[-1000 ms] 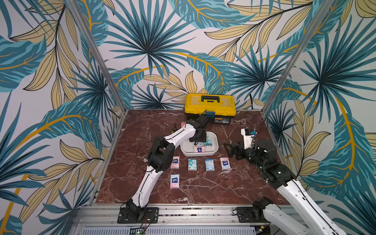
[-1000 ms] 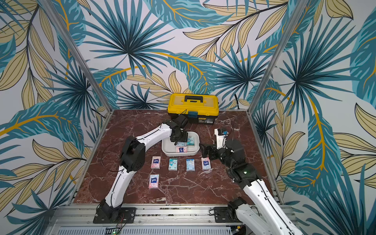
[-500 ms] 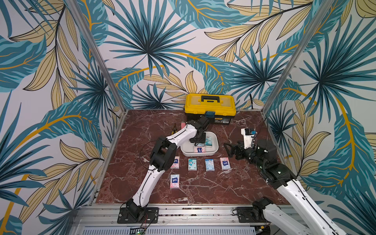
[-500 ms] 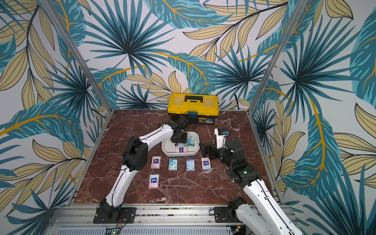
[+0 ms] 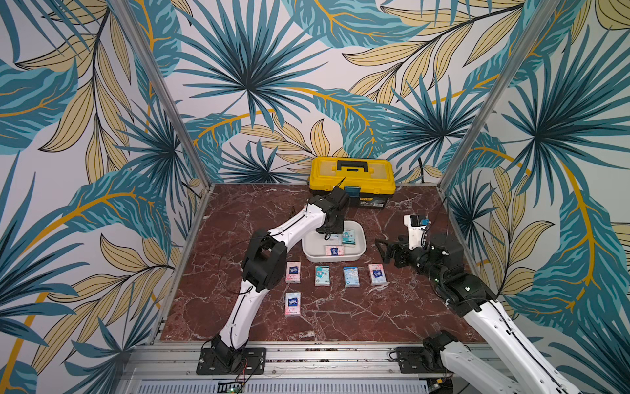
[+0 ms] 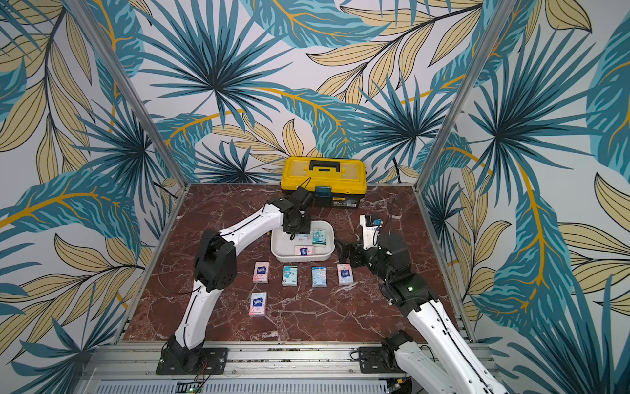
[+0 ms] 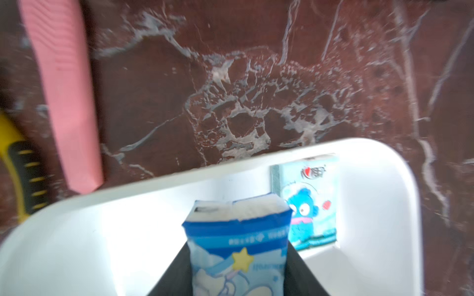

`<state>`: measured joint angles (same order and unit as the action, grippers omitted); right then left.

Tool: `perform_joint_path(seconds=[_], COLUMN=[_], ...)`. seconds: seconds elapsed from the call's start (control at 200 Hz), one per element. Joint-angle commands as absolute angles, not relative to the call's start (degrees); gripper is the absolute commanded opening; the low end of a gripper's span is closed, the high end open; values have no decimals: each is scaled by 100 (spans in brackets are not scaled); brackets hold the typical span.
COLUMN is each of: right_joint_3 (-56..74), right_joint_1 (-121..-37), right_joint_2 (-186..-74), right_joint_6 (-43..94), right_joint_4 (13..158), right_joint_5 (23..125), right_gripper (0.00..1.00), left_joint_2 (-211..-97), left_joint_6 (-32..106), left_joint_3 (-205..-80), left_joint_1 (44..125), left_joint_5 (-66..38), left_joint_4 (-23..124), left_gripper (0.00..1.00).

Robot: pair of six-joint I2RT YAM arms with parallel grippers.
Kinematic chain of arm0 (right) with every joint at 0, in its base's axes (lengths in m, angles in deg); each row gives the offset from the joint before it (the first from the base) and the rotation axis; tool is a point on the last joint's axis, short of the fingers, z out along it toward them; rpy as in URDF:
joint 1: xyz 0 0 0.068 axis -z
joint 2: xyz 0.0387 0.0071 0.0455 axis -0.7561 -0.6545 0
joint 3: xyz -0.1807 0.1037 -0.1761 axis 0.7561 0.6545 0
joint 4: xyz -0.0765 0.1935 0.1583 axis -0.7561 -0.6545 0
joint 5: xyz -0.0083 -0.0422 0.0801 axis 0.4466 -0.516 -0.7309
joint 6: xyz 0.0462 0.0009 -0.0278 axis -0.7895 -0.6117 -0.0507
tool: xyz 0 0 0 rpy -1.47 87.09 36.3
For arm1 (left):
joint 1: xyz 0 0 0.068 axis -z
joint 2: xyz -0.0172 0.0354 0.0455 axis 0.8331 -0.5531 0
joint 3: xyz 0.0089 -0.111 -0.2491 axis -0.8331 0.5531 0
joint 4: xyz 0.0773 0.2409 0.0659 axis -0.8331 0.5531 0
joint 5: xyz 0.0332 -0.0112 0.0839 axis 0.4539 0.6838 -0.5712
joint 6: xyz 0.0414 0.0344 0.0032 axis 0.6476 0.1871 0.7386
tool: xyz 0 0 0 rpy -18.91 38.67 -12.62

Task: Take the pocket tissues out of the storage box
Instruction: Pick up the pocket tissues from the storage box, then place the pocket tissues at the center of the board.

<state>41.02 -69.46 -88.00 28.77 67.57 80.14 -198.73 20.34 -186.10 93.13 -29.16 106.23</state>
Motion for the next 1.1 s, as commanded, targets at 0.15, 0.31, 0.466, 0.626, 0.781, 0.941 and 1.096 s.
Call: perform_joint_path(seconds=[0.15, 0.31, 0.466, 0.626, 0.781, 0.941, 1.096], right_joint_3=[4202, 4213, 4210, 4210, 4233, 4305, 4389], right_joint_1=[-6931, -6933, -6933, -6933, -6929, -6933, -6933], right_joint_2=[-8957, -9084, -9142, -9084, -9004, -8883, -8693], right_joint_6=[2670, 2447, 2424, 2460, 2427, 2398, 2323], right_joint_4=[6801, 6852, 6853, 6698, 6491, 6357, 6283], right_joint_5=[8162, 8014, 7914, 7926, 7906, 7845, 7760], right_gripper=[99, 99, 99, 99, 99, 99, 99], left_joint_2=[-18259, -17431, -17034, -16540, -16200, -16087, -16029], left_joint_6=[1640, 1363, 1178, 622, 194, -114, -478], left_joint_3=[-17337, -16381, -15858, -15048, -14458, -14035, -13594], left_joint_1=[9402, 9602, 9937, 10291, 10619, 10944, 11195], left_joint_5=[-3244, -3339, -3313, -3254, -3136, -3096, -3180], left_joint_4=[10354, 10389, 10870, 10797, 10605, 10470, 10186], left_gripper=[48, 48, 48, 48, 48, 48, 48])
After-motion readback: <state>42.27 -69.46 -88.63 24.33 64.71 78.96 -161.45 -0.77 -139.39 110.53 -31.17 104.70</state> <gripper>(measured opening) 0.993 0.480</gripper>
